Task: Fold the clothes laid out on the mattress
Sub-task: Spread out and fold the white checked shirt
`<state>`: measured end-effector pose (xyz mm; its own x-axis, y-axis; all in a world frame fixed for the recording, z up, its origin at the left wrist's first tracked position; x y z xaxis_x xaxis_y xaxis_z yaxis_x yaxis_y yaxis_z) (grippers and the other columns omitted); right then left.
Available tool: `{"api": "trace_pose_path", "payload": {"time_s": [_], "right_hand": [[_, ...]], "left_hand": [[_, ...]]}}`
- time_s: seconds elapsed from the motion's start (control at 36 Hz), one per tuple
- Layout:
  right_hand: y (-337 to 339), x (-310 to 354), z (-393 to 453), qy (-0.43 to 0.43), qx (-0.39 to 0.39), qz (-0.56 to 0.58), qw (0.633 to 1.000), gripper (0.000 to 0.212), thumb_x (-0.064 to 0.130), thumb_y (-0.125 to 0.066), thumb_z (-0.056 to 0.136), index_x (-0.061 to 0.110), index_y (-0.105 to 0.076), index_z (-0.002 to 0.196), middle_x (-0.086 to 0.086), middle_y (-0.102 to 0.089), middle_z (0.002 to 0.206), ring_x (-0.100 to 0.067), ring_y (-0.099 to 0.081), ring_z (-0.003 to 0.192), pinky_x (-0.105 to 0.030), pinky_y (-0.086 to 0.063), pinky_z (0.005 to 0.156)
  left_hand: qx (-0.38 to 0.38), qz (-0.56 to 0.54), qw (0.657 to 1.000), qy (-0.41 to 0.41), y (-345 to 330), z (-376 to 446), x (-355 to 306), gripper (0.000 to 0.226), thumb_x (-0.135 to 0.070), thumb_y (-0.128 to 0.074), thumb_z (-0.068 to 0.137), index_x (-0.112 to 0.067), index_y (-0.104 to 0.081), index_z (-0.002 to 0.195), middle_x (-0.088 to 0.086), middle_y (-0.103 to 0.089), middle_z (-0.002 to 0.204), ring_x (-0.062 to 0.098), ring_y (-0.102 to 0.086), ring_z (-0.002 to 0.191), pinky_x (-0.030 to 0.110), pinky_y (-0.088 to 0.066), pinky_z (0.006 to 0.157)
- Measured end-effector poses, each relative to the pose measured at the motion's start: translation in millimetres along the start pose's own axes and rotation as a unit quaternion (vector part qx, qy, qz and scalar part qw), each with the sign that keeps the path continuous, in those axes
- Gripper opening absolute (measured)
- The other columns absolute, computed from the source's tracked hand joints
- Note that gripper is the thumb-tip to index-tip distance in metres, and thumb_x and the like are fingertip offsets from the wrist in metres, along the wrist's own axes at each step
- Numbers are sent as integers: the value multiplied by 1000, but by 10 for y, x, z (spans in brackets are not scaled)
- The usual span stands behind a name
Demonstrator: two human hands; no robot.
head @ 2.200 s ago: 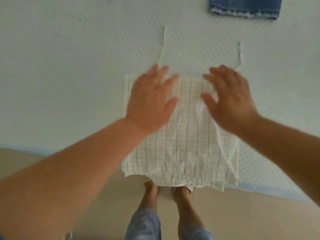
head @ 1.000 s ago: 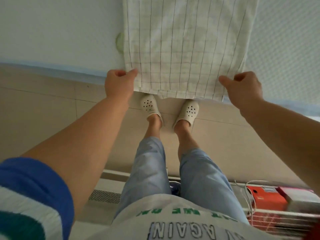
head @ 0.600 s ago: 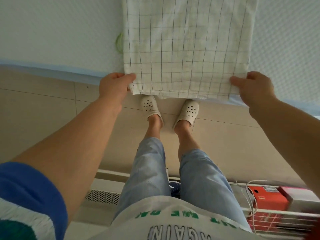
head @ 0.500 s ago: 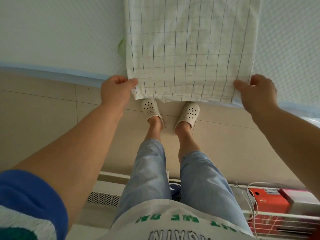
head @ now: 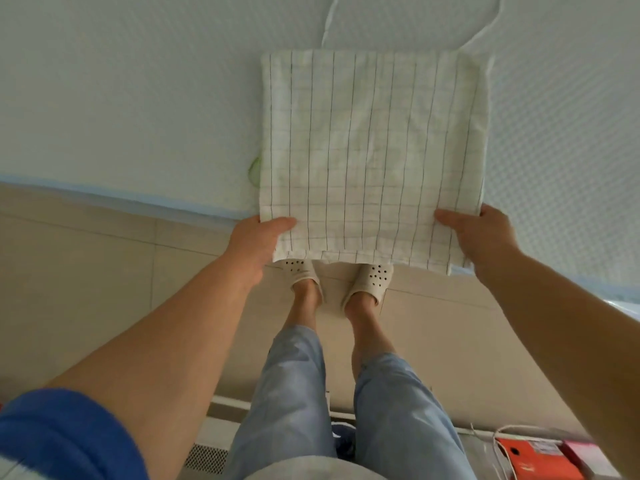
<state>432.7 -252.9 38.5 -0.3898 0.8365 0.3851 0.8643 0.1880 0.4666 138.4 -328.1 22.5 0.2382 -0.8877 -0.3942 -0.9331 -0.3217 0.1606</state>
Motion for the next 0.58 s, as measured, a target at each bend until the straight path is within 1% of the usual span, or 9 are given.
{"api": "trace_pose_path", "payload": {"time_s": [0.06,0.11,0.19,0.25,0.31,0.36,0.44,0.5,0.58], "right_hand": [[71,62,-94,26,2,-33,999,31,29,-71,80,22,-58,106,12,-59,82,-12,-59,78,-23,-42,59],[190,168,-247,69,-13,-64,996,41,28,-70,81,24,-52,117,12,-60,84,-7,-58,74,-21,-40,53],[396,396,-537,131,-19,-88,987,71,28,-69,82,41,-31,141,18,-59,71,5,-55,62,-16,-38,51],[511,574,-720,162,7,-93,982,52,25,-66,84,44,-47,128,18,-61,66,7,-58,57,-11,-40,48],[626,780,-886,177,39,-89,979,21,21,-63,86,40,-65,92,24,-63,65,13,-57,60,-3,-39,46],[731,969,-1007,191,88,-79,974,31,10,-55,88,37,-68,80,27,-65,72,16,-55,61,1,-37,48],[831,1285,-1148,205,176,-86,959,53,-12,-41,82,33,-70,84,22,-64,93,18,-57,74,2,-40,60],[824,1478,-1204,228,228,-149,935,57,-15,-39,85,35,-66,91,20,-61,99,13,-58,82,-1,-41,69],[751,1726,-1200,289,214,-301,883,48,-2,-54,88,43,-57,101,26,-57,97,9,-53,86,-5,-36,72]], "left_hand": [[-13,17,1000,-14,43,-109,-80,10,-17,-68,82,-20,-66,91,-7,-69,92,9,-65,87,24,-48,74],[-14,14,999,-33,98,-264,-194,8,-15,-66,83,-22,-66,87,-3,-70,93,15,-67,88,34,-52,81],[-32,7,998,-62,221,-546,-410,18,-10,-64,83,-23,-62,96,1,-70,101,10,-69,74,29,-57,62],[-56,-10,995,-86,316,-742,-577,46,-7,-64,83,-23,-52,124,-5,-60,119,10,-68,80,26,-57,60],[-77,-27,991,-103,413,-936,-760,70,-6,-64,83,-35,-37,140,-11,-44,128,11,-65,90,25,-57,62],[-66,-42,990,-120,492,-1118,-970,56,-6,-63,84,-37,-51,129,-11,-54,124,11,-68,86,24,-55,58],[-34,-92,988,-116,614,-1325,-1288,24,-3,-57,86,-22,-70,91,2,-73,89,11,-70,70,23,-52,51],[-11,-159,982,-100,742,-1378,-1477,22,-3,-50,88,-12,-70,86,7,-73,78,16,-70,66,23,-53,51],[96,-251,960,-83,925,-1424,-1753,25,-7,-49,77,-2,-71,88,13,-71,79,22,-70,70,29,-56,59]]}}
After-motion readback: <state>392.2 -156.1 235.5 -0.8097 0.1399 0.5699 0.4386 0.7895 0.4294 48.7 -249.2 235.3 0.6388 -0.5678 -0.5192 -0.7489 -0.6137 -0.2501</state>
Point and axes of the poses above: each hand's wrist, its own z-axis towards the middle knuckle, its own y-axis out of the back of the hand, x = y × z, the point moved 4 cm from there along z, towards the middle knuckle
